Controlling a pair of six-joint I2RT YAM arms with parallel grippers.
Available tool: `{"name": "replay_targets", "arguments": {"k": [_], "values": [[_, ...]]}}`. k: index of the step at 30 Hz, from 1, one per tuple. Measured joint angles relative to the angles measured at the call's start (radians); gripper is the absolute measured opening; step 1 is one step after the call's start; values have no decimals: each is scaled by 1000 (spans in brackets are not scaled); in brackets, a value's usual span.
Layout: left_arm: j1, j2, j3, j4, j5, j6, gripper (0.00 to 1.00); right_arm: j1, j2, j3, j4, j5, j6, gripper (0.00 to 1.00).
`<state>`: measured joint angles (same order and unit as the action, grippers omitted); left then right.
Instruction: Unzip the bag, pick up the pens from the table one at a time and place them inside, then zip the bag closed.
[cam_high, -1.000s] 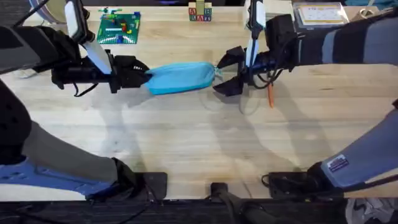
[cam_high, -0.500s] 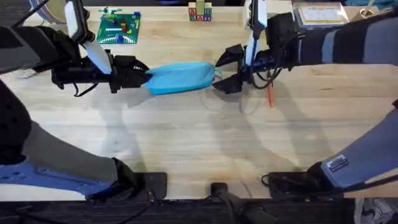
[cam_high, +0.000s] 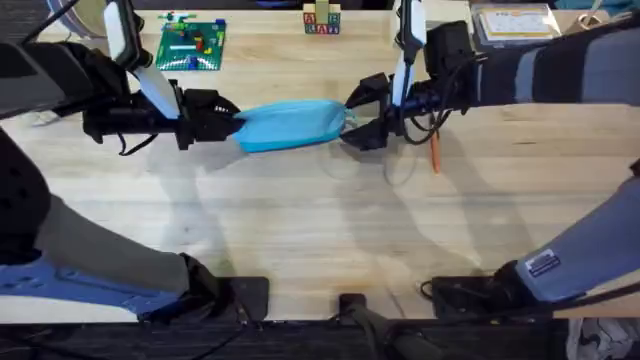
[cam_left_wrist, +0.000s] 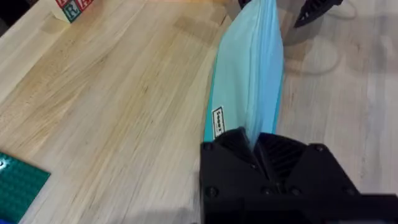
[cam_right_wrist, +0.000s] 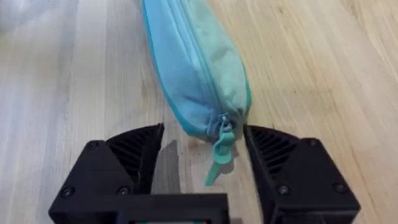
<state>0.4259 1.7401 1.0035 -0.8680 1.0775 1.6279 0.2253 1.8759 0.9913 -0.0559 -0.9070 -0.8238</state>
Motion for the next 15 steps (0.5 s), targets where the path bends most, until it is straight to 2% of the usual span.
{"name": "replay_targets", "arguments": {"k": [11, 13, 15], "values": [[0, 0, 0, 0, 0, 0, 42, 0, 0, 0, 1, 0, 0, 639], [0, 0, 0, 0, 0, 0, 41, 0, 0, 0, 4, 0, 0, 577], [0, 0, 0, 0, 0, 0, 41, 0, 0, 0, 7, 0, -1, 437]]}}
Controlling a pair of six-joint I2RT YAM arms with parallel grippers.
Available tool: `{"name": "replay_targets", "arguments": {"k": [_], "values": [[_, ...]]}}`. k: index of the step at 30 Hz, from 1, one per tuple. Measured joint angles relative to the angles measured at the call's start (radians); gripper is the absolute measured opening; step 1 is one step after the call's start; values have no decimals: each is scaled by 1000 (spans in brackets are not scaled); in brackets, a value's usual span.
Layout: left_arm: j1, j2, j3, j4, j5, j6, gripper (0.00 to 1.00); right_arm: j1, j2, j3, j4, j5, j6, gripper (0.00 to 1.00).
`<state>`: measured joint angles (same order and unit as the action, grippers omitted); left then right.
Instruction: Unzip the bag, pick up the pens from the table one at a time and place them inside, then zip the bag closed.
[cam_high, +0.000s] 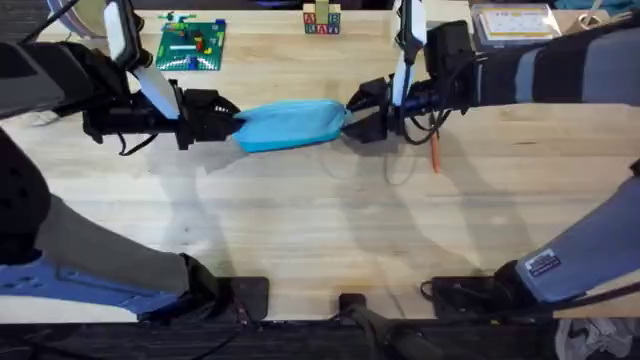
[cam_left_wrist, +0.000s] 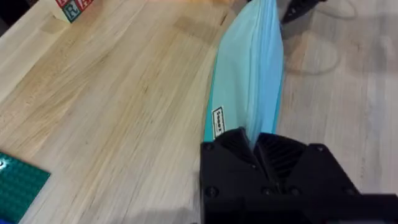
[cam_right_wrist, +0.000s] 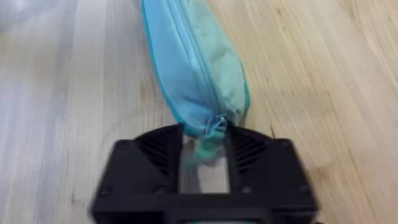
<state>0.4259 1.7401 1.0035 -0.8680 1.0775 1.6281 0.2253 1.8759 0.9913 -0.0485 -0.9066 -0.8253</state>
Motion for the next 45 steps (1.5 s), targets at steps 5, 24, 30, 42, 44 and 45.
{"name": "replay_targets", "arguments": {"k": [5, 24, 30, 42, 44, 45], "values": [[0, 0, 0, 0, 0, 0, 41, -2, 0, 1, 21, 0, -1, 38], [0, 0, 0, 0, 0, 0, 42, -2, 0, 1, 56, 4, 128, 31], [0, 0, 0, 0, 0, 0, 41, -1, -31, 1, 55, 65, 273, 31], [-1, 0, 0, 0, 0, 0, 41, -1, -119, 1, 47, 107, 347, 31], [-1, 0, 0, 0, 0, 0, 41, -1, -119, 1, 46, 107, 360, 31], [-1, 0, 0, 0, 0, 0, 42, -1, -119, 1, 45, 107, 366, 31]]}}
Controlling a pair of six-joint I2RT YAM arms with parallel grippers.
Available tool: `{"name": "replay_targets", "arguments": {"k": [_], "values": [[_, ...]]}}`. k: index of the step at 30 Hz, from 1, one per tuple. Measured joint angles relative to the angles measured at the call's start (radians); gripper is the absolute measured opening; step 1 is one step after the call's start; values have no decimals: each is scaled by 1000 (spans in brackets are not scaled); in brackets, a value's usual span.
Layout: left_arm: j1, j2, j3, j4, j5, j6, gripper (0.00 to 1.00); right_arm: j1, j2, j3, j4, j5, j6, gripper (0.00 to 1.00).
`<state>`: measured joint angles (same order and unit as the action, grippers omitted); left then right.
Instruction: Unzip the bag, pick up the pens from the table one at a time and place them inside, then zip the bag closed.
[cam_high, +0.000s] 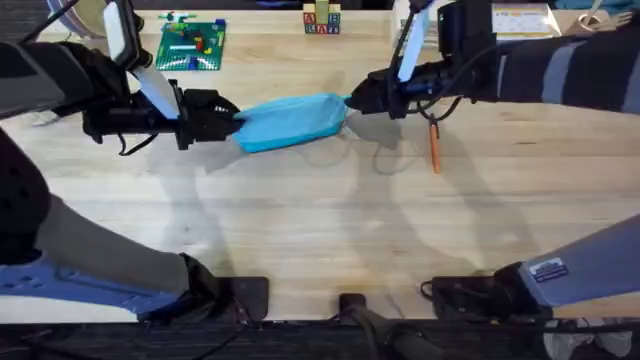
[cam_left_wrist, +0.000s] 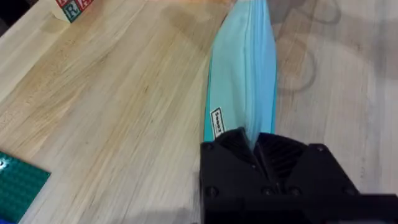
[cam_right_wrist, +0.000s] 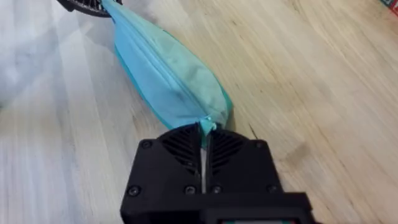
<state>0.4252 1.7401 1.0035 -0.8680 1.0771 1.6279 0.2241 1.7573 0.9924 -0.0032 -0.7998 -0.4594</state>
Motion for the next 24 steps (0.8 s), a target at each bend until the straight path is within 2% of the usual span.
{"name": "replay_targets", "arguments": {"k": [24], "values": [[0, 0, 0, 0, -1, 0, 41, 53, -21, 12, 4, 14, 40, 31]]}}
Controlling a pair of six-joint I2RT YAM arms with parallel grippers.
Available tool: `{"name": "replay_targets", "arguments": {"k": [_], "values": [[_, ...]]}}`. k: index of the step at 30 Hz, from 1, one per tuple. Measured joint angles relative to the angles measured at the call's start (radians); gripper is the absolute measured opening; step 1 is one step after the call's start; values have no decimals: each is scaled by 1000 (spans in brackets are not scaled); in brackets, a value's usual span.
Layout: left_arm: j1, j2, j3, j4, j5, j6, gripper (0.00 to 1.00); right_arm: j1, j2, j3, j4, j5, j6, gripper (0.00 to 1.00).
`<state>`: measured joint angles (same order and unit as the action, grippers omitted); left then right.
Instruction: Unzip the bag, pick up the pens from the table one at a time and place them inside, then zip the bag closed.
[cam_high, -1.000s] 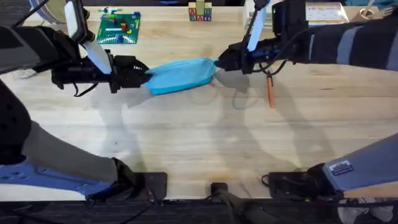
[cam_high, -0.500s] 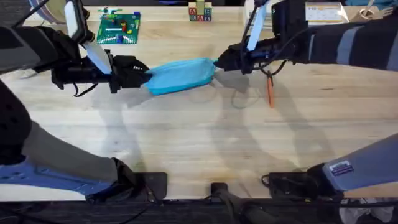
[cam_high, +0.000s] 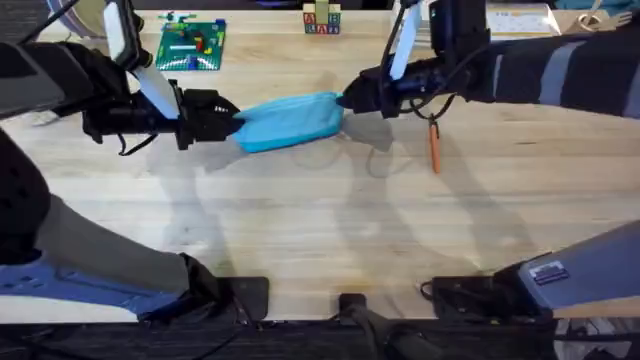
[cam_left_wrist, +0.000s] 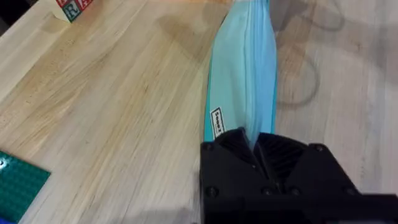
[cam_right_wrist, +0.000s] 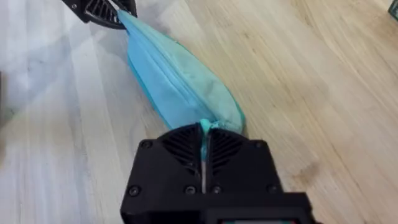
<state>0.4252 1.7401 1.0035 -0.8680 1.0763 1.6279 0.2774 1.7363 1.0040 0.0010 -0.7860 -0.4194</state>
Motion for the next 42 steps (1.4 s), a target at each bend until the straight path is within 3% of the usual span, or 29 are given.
{"name": "replay_targets", "arguments": {"k": [17, 29, 42], "values": [[2, 0, 0, 0, -3, 0, 41, 15, -86, 9, 4, -8, 31, 31], [2, 0, 0, 0, -3, 0, 42, 20, -87, 9, -2, -8, 39, 31], [0, 0, 0, 0, -3, 0, 42, 80, -87, 9, 0, -6, 43, 31]]}}
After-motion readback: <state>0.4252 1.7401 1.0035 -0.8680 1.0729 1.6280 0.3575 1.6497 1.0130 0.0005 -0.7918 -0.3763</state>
